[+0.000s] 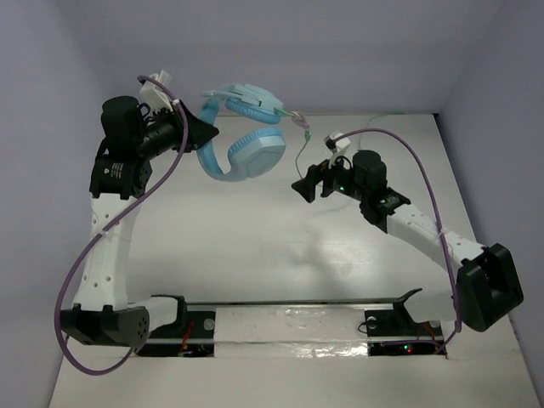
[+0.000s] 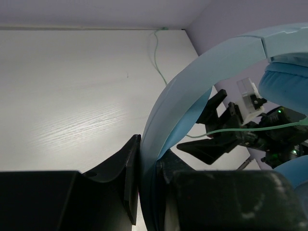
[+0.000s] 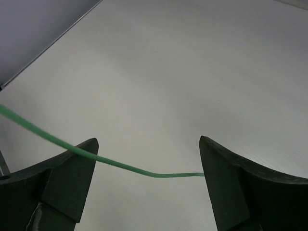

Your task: Wrap the headphones

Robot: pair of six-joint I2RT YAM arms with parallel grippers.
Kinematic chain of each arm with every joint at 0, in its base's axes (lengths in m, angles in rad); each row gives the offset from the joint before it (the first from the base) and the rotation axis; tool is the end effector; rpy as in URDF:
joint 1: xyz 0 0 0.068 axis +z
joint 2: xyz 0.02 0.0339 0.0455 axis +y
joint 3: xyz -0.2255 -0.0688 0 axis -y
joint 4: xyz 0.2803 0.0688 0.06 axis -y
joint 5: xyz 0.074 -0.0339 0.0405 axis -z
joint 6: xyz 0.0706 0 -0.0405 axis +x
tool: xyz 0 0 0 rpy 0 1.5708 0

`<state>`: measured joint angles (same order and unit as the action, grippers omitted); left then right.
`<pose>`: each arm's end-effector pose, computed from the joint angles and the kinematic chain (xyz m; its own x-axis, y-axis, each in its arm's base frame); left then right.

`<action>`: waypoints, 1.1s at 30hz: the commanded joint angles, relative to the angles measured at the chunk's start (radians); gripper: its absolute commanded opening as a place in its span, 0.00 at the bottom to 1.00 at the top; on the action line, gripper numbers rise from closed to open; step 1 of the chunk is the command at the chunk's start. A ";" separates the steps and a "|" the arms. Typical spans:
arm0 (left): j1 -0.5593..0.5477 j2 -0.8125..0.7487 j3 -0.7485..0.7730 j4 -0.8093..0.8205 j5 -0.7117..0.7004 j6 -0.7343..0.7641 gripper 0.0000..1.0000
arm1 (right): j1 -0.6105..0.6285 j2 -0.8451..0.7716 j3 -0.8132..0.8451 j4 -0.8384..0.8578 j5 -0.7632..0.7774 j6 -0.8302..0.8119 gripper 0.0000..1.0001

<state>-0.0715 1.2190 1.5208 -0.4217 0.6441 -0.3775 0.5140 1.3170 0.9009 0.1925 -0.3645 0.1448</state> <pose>0.3178 -0.0653 0.4502 -0.3512 -0.2703 -0.8964 0.5619 0.7050 -0.4327 0.3190 0.2090 0.2423 -0.3010 -0.0152 -0.9535 -0.7262 0.6517 0.2189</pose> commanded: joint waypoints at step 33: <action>-0.008 -0.088 -0.002 0.484 0.255 -0.546 0.00 | 0.000 0.395 0.029 0.432 -0.117 0.139 0.69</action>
<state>-0.0731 1.1618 1.5002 -0.1307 0.8509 -0.7536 0.5137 1.7012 0.9257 0.5034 -0.4404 0.2481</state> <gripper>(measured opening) 0.113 0.691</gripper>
